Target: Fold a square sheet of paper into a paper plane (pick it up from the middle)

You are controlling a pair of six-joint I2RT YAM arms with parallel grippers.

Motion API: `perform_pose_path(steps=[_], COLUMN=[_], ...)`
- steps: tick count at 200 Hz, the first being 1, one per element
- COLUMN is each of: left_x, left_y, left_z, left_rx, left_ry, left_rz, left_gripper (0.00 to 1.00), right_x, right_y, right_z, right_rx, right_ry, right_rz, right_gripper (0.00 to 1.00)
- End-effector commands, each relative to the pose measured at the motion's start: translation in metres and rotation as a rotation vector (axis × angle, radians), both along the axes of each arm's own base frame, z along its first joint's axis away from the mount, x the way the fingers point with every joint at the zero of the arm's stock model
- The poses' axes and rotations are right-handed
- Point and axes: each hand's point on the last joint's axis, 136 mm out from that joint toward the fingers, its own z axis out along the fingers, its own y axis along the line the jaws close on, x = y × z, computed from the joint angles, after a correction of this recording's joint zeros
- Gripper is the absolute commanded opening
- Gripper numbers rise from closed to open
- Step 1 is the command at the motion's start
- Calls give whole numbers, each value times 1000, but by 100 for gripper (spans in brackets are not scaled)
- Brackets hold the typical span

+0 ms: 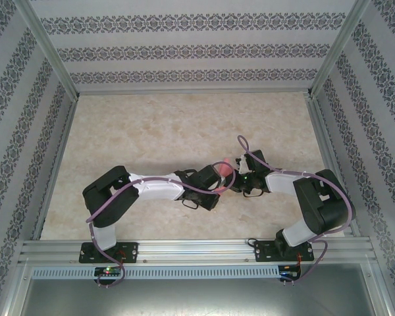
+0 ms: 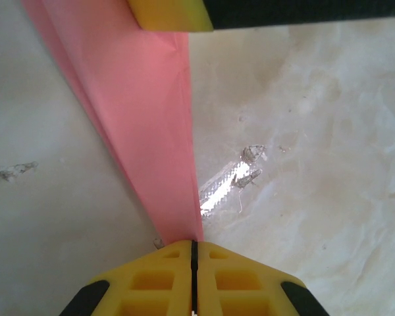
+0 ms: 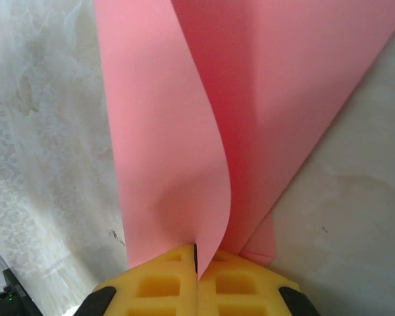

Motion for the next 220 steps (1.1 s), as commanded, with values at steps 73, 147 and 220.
perform_pose_path(steps=[73, 147, 220], left_x=[-26, -38, -23], left_y=[16, 20, 5], left_z=[-22, -9, 54], left_rx=[113, 105, -106], left_ry=[45, 74, 59], left_rz=[-76, -121, -70], left_gripper=[14, 18, 20], right_x=[-16, -16, -17], right_y=[-26, -26, -24], right_z=[-35, -37, -35], right_rx=[-114, -107, -97], right_ry=[105, 107, 106], right_rz=[-64, -64, -47], right_gripper=[0, 0, 0])
